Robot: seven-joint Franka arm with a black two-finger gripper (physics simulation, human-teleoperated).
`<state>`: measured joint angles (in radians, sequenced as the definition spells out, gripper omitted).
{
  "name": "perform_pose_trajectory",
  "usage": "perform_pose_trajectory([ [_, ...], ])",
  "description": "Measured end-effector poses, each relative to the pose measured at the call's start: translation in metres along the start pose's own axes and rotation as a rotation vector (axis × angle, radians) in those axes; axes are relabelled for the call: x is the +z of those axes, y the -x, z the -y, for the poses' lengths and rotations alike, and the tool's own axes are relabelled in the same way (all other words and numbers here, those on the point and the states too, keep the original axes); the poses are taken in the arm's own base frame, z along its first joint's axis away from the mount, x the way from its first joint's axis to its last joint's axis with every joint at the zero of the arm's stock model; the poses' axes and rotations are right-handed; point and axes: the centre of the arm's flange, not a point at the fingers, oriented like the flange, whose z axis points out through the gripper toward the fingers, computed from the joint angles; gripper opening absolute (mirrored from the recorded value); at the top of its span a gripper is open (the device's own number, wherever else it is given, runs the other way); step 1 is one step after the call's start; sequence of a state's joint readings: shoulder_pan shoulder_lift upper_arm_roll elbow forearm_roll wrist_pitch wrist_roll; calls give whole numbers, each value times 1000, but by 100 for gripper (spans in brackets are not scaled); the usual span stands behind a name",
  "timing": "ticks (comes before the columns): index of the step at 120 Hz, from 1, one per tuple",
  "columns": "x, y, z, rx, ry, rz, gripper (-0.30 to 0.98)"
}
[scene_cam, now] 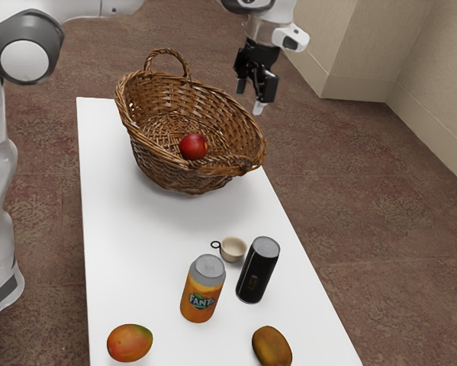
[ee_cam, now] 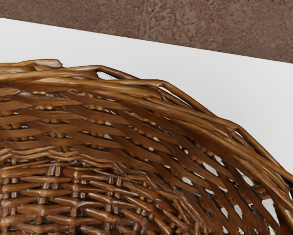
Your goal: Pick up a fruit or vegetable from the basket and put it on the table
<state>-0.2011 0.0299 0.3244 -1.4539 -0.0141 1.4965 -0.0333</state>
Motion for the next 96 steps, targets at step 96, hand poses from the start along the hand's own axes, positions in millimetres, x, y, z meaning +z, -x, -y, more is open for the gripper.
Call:
perform_pose_trajectory([
  [96, 89, 105, 51, -289, 13, 44, 69],
])
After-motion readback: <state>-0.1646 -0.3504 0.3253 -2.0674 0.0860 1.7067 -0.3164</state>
